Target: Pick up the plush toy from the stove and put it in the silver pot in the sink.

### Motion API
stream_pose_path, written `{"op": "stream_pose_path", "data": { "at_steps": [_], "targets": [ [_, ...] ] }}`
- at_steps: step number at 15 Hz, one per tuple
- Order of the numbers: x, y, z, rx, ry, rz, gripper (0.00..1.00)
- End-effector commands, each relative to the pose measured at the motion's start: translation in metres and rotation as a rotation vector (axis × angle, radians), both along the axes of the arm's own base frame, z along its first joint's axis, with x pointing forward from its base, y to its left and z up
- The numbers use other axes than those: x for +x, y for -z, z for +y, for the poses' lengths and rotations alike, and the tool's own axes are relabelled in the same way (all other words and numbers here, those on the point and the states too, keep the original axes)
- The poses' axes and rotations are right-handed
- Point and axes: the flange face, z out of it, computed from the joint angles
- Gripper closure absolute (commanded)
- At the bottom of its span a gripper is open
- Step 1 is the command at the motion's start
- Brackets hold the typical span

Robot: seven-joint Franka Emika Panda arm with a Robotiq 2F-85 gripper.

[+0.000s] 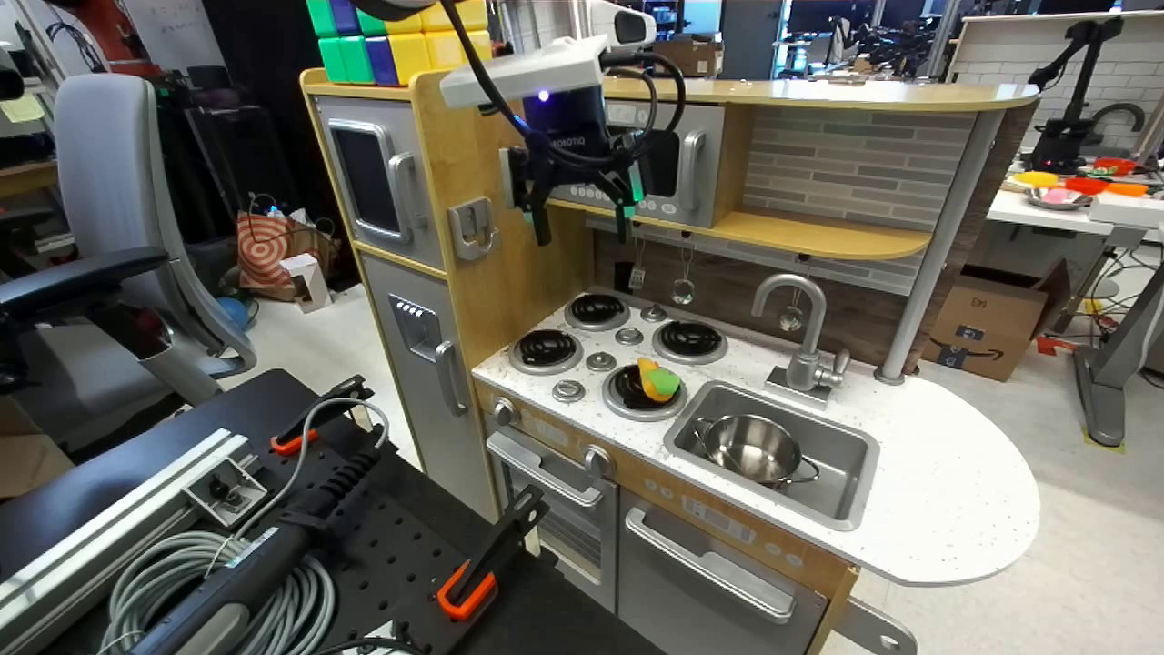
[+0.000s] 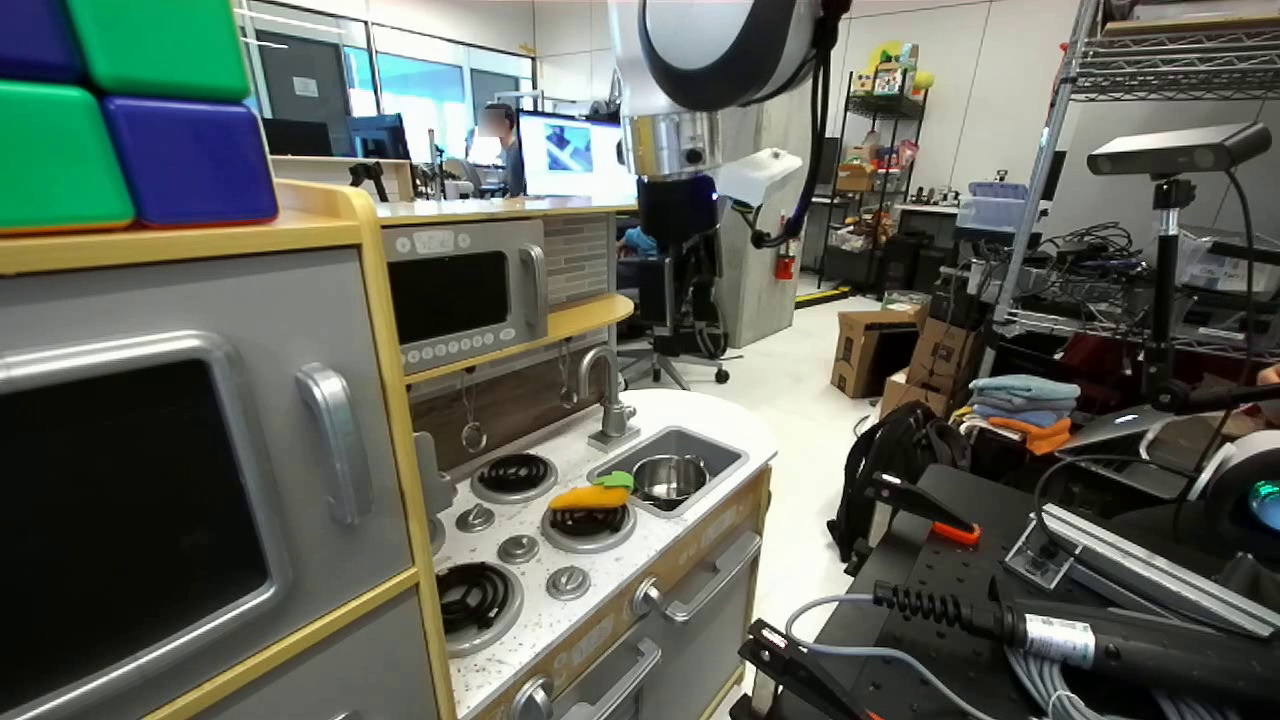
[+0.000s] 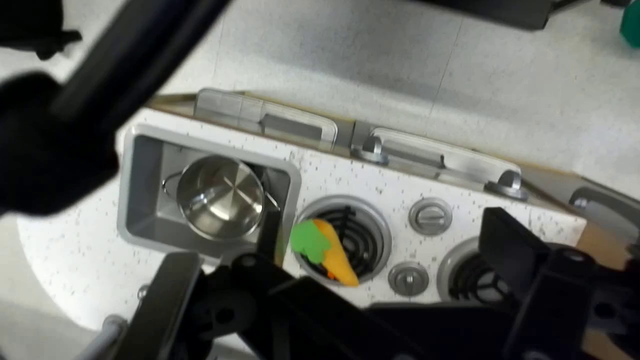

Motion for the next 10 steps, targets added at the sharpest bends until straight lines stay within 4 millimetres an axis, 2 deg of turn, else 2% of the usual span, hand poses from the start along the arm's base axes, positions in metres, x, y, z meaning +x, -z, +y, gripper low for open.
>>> {"op": "stream_pose_path", "data": {
  "at_steps": [1, 4, 5, 6, 10],
  "targets": [
    [0.022, 0.023, 0.013, 0.014, -0.043, -0.191, 0.00],
    [0.042, 0.052, 0.020, 0.059, -0.094, -0.348, 0.00],
    [0.043, 0.073, 0.017, 0.070, -0.106, -0.379, 0.00],
    [0.050, 0.085, 0.013, 0.067, -0.116, -0.416, 0.00],
    [0.079, 0.114, -0.005, 0.060, -0.040, -0.387, 0.00]
  ]
}}
